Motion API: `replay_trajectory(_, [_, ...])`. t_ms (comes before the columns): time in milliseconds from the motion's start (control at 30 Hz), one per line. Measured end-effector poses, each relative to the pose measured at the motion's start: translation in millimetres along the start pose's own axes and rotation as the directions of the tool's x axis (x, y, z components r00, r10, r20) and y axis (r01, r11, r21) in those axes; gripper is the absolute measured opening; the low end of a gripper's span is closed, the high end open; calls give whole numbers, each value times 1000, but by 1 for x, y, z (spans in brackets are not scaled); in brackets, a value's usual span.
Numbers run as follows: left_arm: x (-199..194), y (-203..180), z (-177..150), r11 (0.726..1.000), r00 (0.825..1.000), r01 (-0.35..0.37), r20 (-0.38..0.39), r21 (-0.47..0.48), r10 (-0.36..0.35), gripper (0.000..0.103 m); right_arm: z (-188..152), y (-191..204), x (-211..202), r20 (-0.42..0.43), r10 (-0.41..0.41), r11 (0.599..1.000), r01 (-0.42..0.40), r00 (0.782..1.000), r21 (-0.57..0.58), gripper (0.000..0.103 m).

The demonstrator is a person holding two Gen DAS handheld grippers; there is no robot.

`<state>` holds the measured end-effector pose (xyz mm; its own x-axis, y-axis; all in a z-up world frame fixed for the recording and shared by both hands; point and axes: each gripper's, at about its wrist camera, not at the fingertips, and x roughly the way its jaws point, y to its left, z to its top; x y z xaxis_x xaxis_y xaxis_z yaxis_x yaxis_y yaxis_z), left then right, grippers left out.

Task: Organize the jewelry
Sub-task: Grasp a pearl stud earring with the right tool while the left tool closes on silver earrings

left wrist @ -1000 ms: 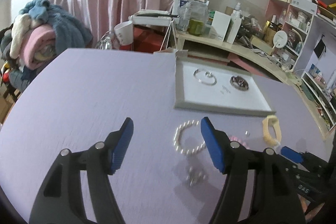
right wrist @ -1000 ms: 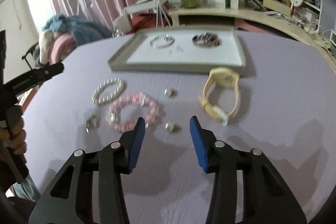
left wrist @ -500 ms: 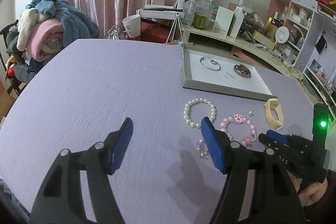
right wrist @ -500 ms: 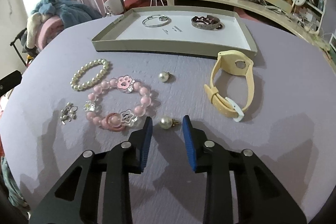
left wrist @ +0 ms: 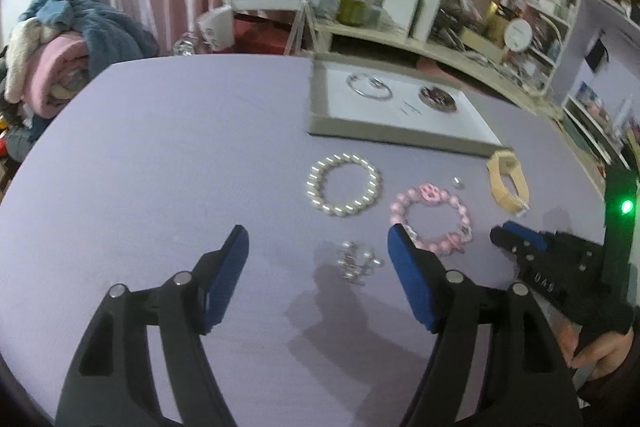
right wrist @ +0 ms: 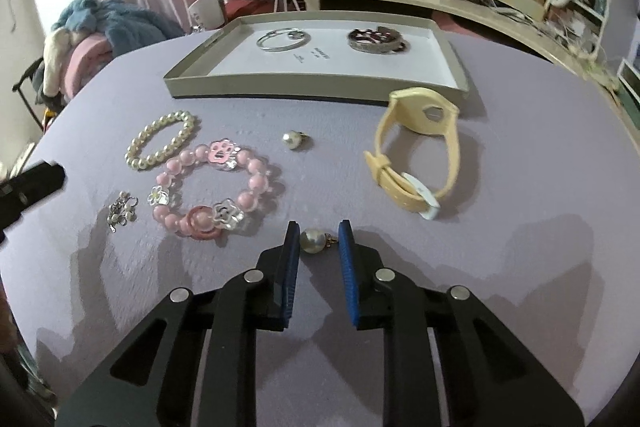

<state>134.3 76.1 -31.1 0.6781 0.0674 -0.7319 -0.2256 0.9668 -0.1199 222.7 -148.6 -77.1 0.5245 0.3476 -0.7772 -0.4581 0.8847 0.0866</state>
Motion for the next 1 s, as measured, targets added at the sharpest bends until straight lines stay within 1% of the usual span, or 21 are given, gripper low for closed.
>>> replay_trajectory(133, [20,-15,-4,999,999,23,-51,41,-21,72,-1,-9,-7,6,-5,999,5,1000,41,21])
replay_trajectory(333, [42,-30,-10,996,995,28,-95,86,-20,70,1,-15,-16,20,-13,997,12,1000,72,21])
replay_trajectory(433, [52,-30,-13,996,993,20,-116,89,-10,62,0,-19,-19,22,-20,995,18,1000,95,21])
replay_trajectory(500, [53,-32,-14,994,995,2,-101,107,9,57,0,-21,-20,23,-22,994,20,1000,108,21])
replay_trajectory(533, [53,-32,-14,993,995,-5,-95,116,16,53,0,-22,-20,23,-23,993,20,999,113,21])
replay_trajectory(567, [52,-32,-15,993,996,-8,-90,121,19,45,1,-23,-21,24,-25,993,22,999,119,21])
replay_trajectory(600, [52,-32,-16,992,996,-10,-85,126,20,42,1,-24,-22,25,-26,992,22,999,123,21])
replay_trajectory(633, [50,-34,-18,990,997,-13,-78,138,24,32,1,-25,-23,27,-25,991,21,999,129,21])
replay_trajectory(667, [49,-34,-18,990,997,-12,-77,144,24,21,2,-25,-23,29,-25,991,21,999,132,21])
replay_trajectory(767, [47,-36,-20,990,997,4,-78,144,8,8,3,-26,-26,33,-19,990,14,999,142,21])
replay_trajectory(900, [45,-38,-22,989,995,30,-93,147,-17,6,6,-24,-30,45,-5,990,-2,999,144,21])
replay_trajectory(1000, [41,-32,-18,993,994,51,-105,109,-40,6,12,-23,-38,72,7,990,-17,997,139,21])
